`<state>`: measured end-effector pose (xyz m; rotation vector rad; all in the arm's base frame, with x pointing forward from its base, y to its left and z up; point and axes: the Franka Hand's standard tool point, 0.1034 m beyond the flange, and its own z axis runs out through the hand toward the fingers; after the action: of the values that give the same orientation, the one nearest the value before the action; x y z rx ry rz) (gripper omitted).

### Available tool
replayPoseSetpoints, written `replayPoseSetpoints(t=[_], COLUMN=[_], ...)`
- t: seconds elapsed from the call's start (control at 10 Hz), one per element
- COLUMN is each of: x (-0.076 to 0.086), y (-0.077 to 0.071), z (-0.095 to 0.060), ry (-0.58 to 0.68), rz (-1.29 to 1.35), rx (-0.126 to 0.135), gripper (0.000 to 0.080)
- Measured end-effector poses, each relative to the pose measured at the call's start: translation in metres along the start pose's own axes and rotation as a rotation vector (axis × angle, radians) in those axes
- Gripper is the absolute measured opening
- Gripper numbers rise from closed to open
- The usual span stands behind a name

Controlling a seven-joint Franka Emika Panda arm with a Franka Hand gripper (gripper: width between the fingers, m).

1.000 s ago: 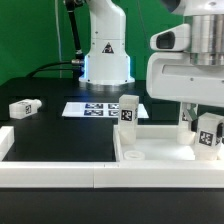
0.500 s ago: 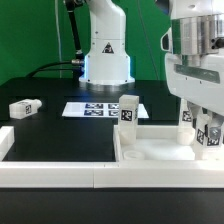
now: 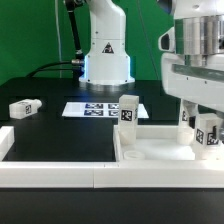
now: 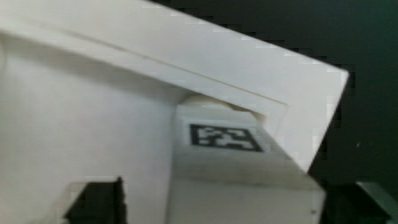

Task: Assemble square table

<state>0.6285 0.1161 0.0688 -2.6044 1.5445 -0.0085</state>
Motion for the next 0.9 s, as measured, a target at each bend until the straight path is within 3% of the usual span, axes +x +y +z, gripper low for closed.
replayPoseSetpoints(t=[0.1,0.2,0.5,0.9], x=[-0.0018,-0.0015,-0.0003,-0.0011], y=[-0.0020,-0.0030,-0.0026,-0.0042], z=[-0.0013,-0.0013,-0.0011,-0.0018], ry=[0.007,0.014,0.016,0.058], rz=[-0.146,-0.171,-0.407,-1.061], rx=[-0.007,0.004,0.000,-0.052], gripper=[0.0613,0.0613,0.0648,0.0649])
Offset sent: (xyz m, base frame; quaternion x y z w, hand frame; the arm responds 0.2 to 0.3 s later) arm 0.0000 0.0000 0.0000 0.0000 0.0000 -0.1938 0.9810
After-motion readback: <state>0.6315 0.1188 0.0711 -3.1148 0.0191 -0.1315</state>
